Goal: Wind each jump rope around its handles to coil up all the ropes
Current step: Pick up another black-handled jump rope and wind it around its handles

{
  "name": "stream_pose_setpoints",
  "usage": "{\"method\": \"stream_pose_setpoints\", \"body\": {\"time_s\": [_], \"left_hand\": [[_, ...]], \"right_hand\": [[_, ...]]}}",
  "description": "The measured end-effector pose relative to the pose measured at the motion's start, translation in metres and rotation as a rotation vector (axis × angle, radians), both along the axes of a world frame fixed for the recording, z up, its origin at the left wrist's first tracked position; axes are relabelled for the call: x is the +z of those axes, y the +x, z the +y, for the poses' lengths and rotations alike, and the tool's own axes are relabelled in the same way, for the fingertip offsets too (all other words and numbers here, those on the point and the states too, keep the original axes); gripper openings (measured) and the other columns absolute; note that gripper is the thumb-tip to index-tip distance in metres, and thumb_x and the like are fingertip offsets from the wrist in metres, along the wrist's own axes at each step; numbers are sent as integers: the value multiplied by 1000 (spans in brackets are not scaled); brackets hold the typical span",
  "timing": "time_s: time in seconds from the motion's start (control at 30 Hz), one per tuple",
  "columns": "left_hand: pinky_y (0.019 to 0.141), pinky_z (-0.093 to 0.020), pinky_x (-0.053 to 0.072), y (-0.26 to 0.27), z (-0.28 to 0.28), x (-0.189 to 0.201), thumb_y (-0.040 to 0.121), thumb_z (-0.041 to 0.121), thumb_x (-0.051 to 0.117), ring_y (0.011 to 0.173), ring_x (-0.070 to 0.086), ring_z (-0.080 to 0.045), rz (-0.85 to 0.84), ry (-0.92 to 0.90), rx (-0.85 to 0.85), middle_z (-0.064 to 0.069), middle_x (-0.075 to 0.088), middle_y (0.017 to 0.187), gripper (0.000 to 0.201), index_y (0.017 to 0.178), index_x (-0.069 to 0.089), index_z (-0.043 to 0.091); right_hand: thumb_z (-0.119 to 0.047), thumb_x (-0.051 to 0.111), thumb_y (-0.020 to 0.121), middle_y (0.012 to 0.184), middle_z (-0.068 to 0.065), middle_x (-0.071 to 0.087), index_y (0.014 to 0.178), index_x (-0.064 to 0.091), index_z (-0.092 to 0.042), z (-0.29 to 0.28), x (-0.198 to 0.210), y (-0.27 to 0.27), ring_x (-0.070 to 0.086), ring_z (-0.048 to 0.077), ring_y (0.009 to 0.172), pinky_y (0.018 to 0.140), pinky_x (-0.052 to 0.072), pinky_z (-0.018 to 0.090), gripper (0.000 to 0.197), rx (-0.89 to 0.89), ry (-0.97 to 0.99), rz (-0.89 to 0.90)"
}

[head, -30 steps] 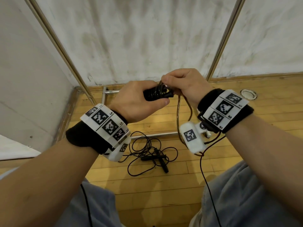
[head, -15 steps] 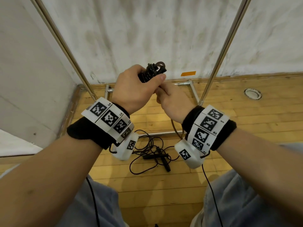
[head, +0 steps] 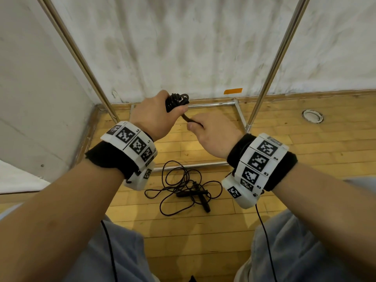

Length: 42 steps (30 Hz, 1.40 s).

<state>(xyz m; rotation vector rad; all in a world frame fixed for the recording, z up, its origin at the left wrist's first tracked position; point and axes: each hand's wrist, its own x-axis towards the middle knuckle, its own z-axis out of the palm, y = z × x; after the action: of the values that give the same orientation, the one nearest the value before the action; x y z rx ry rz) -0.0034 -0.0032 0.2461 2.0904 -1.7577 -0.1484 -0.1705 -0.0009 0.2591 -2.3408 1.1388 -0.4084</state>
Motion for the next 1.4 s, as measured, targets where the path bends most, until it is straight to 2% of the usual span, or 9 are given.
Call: {"method": "stream_pose_setpoints", "body": {"time_s": [0.17,0.37,0.53,0.8,0.9,0.97,1.13,1.27,1.4], "left_hand": [[49,-24,34,1,3,2,94,43,52,64,49,-6,91,85,-140,9,47,77,40,119,41,13],[78,-40,52,7,6,11,91,44,57,90,60,-24,-69,114,-101,-1,64,102,37,119,53,22],[74,-35,50,-6,13,5,90,45,57,86,59,-15,-142,297,-308,7,65,98,27,114,59,33],[60,-29,47,-23,28,19,69,64,53,70,59,-10,20,155,-469,12,61,75,39,95,57,35],[53,-21,38,-25,30,21,74,61,65,62,54,0,93,97,-438,15,56,64,25,76,53,40],[48,-12,32,-26,31,23,75,55,70,58,53,3,160,58,-418,16,52,56,23,68,52,40],[47,-11,36,-32,36,28,76,47,74,53,53,3,381,58,-418,24,57,57,16,72,60,42],[45,-23,48,-37,36,32,79,39,74,52,63,-10,684,-27,-344,3,66,60,22,84,66,19],[42,-22,48,-40,31,33,78,37,74,50,65,-14,781,-117,-203,-1,67,64,32,86,61,9]], "right_hand": [[-26,37,100,64,-5,46,94,62,-8,-8,5,-11,42,11,59,54,28,28,31,-26,-38,54],[-30,39,100,63,-8,42,80,53,-18,-6,13,-13,38,5,56,48,23,23,27,28,-166,186],[-32,37,99,70,-7,51,92,62,-19,-10,16,-14,46,12,64,51,24,24,30,44,-315,231],[-26,45,97,88,2,64,94,67,-11,-25,25,-25,54,15,83,75,40,28,27,4,-230,-89],[-24,49,95,74,-12,58,90,68,-14,-26,26,-26,51,0,69,63,36,10,21,-21,-114,-219],[-24,52,94,68,-13,55,89,68,-16,-28,27,-27,49,-3,62,58,35,7,19,-50,-44,-294],[-25,60,90,67,-11,60,82,68,-19,-34,28,-28,52,0,63,63,42,15,13,-80,133,-500],[-25,60,90,77,14,55,73,70,-23,-36,17,-21,47,25,69,63,39,36,20,-151,405,-773],[-12,48,93,54,-4,51,67,65,-23,-30,5,-10,41,10,46,45,33,23,33,-226,479,-764]]}}
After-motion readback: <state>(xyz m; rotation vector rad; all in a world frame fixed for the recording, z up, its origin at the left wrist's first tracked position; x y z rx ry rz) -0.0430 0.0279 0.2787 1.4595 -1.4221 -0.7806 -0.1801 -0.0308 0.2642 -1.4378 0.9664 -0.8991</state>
